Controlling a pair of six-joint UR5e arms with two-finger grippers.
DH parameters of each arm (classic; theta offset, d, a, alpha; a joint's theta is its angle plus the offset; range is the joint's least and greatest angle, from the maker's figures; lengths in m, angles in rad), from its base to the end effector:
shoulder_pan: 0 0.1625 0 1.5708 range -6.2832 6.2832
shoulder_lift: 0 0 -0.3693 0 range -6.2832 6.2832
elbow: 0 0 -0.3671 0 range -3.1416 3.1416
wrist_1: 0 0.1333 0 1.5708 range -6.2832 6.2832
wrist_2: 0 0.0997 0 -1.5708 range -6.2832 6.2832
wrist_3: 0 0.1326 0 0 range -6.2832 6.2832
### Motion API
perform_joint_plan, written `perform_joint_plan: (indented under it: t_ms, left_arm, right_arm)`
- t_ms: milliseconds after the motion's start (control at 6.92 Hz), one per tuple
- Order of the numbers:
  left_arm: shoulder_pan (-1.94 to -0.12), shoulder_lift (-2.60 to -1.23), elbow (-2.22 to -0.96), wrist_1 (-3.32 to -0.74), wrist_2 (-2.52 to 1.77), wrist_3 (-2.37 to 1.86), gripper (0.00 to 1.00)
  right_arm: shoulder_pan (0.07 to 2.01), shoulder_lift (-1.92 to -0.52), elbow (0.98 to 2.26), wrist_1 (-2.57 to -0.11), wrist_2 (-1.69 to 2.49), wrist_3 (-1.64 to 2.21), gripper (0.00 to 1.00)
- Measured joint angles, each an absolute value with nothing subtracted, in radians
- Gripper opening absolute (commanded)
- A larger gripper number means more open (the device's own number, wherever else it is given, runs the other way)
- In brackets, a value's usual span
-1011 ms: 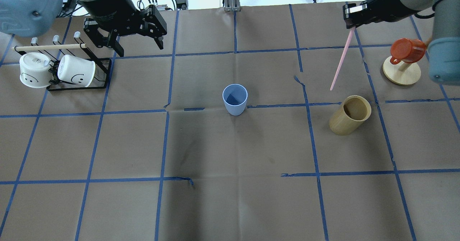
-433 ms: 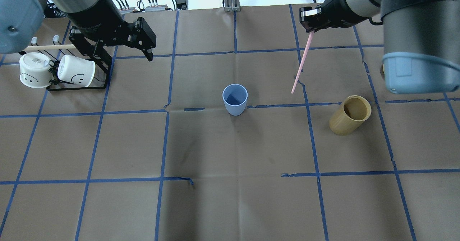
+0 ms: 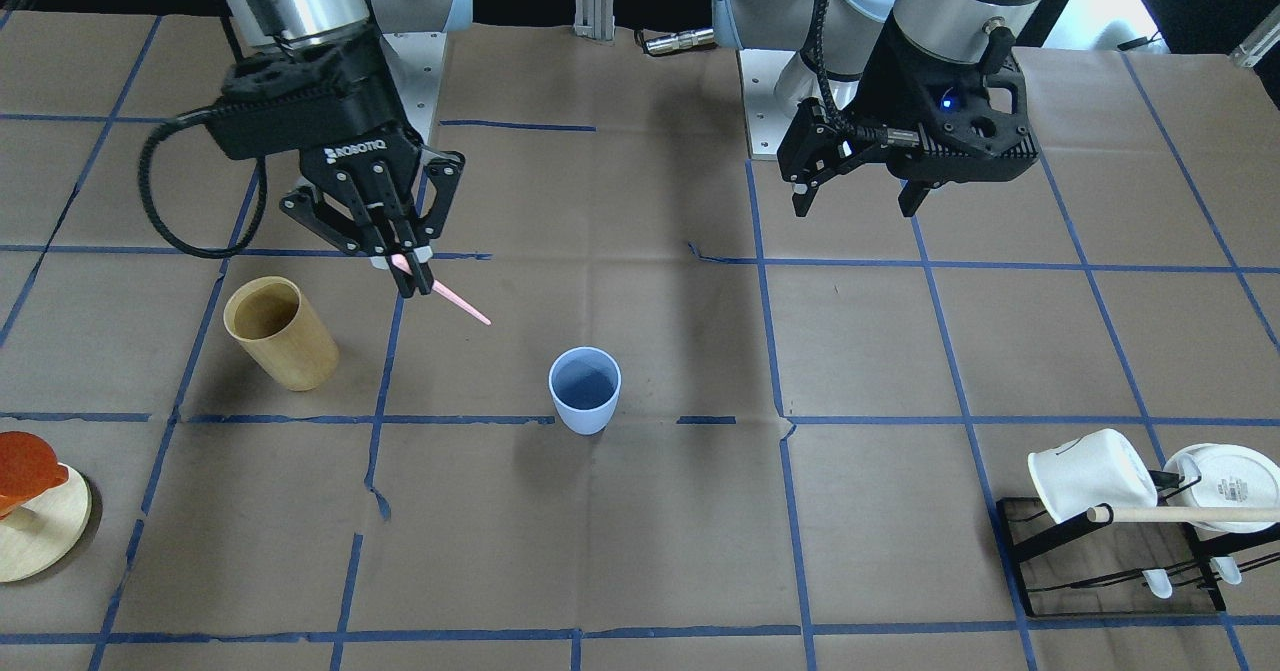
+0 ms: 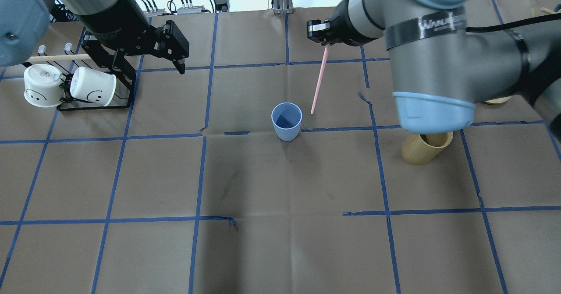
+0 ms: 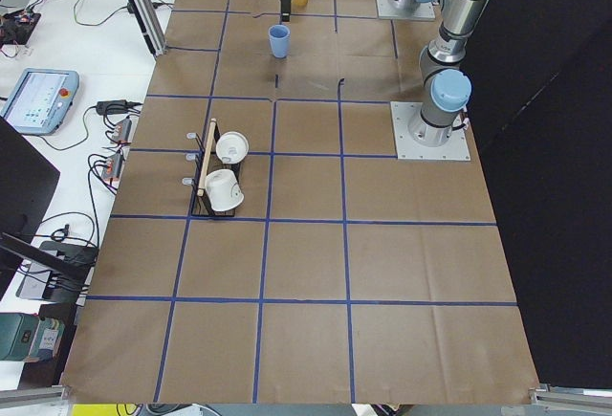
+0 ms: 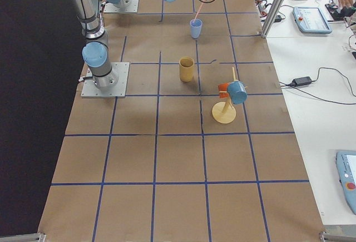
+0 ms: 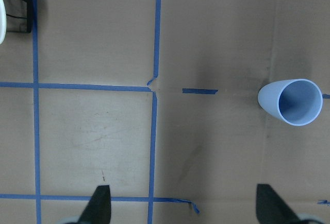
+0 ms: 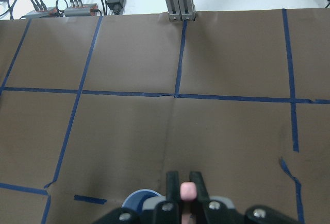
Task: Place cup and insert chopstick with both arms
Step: 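Carry the pink chopstick with the right gripper above the light blue cup, then lower the pink chopstick into the light blue cup and open the right gripper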
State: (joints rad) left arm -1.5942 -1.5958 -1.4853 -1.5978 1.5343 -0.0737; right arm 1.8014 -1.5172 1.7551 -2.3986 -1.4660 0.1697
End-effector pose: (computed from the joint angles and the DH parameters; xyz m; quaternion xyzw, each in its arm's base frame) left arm -0.1493 -0.4764 0.4248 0.0248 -0.9994 0.0158 0.0190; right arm 0.2650 -0.4850 0.3906 -0.0443 0.9546 -0.2745 0.1068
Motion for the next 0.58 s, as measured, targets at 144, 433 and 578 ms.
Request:
perform_joint_plan:
  t_ms: [144, 433, 578]
  left_arm:
    - [-1.593, -1.593, -1.486, -1.599, 1.534, -0.074, 1.00]
    - [-1.593, -1.592, -1.489, -1.602, 1.535, -0.068, 1.00]
    - [-1.592, -1.596, -1.489, -1.603, 1.534, -0.056, 1.00]
  right_arm:
    - [1.839, -1.490, 1.755, -2.441, -1.499, 0.190, 0.08]
    - [1.862, -1.460, 1.756, -2.479, -1.514, 0.225, 0.08]
    - [1.866, -1.448, 1.758, -2.493, -1.515, 0.243, 0.08]
